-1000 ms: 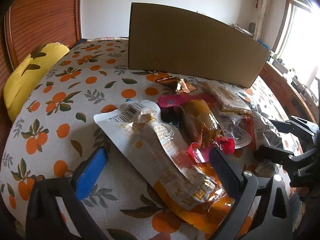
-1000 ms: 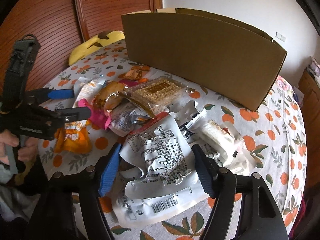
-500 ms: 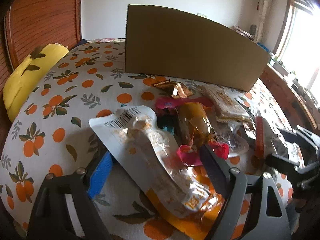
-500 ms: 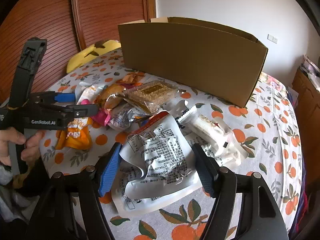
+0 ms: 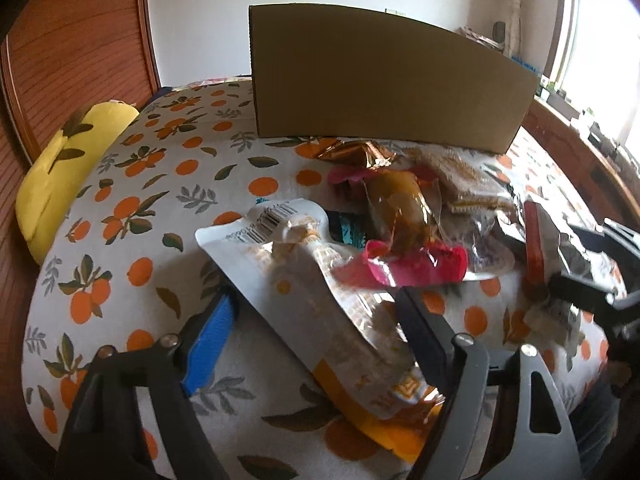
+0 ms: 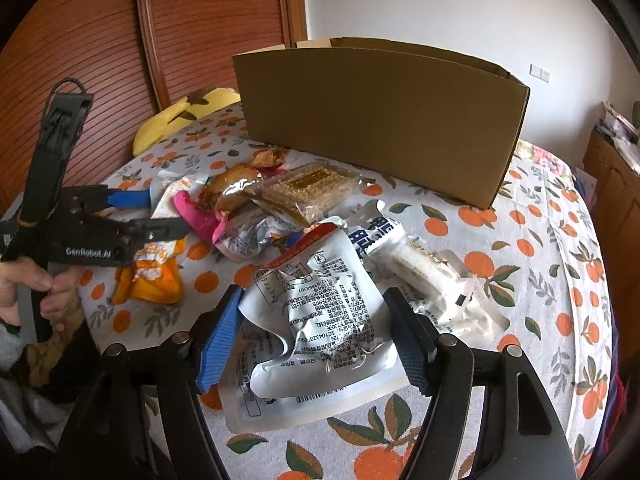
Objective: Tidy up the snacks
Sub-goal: 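Grasp the orange-and-white snack bag with the left tool while the right tool grasps the silver foil pouch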
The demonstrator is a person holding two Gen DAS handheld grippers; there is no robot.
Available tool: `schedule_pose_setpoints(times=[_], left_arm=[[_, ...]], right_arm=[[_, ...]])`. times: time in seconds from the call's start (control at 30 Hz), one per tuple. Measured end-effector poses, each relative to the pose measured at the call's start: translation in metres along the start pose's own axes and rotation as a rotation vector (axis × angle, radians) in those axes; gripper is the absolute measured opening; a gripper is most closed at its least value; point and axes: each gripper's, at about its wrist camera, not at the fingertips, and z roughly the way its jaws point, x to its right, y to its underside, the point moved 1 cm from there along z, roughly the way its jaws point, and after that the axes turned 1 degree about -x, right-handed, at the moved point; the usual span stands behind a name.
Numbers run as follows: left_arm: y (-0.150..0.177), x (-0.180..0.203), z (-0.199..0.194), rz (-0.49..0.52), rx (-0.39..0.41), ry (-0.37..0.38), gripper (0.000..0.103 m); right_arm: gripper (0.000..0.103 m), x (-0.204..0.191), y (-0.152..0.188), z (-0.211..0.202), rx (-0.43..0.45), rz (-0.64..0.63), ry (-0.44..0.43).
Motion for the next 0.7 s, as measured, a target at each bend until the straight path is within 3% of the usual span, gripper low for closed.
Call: schedule_pose_setpoints(times=[0.17, 0.4, 0.57, 0.7], left_arm=[[0.003, -0.014, -0.007, -0.012, -0.033, -0.002, 0.069], [0.000, -0.029, -0.006, -0.091, -0.042, -0.019, 0.075], [-0.002, -0.016, 0.001, -0.032, -0.041, -0.082, 0.078], [-0.003, -0.017, 0.002, -0.023, -0.030, -0.079, 0.078]], right_arm=[[0.073, 0.002, -0.001, 0.000, 0.000, 0.003, 0.000], [0.073, 0.004, -0.001, 0.002, 0.003, 0.011, 0.005], [0.073, 0.005, 0.000, 0.002, 0.000, 0.005, 0.009], [0.073, 0.004, 0.000, 0.004, -0.001, 0.005, 0.011]])
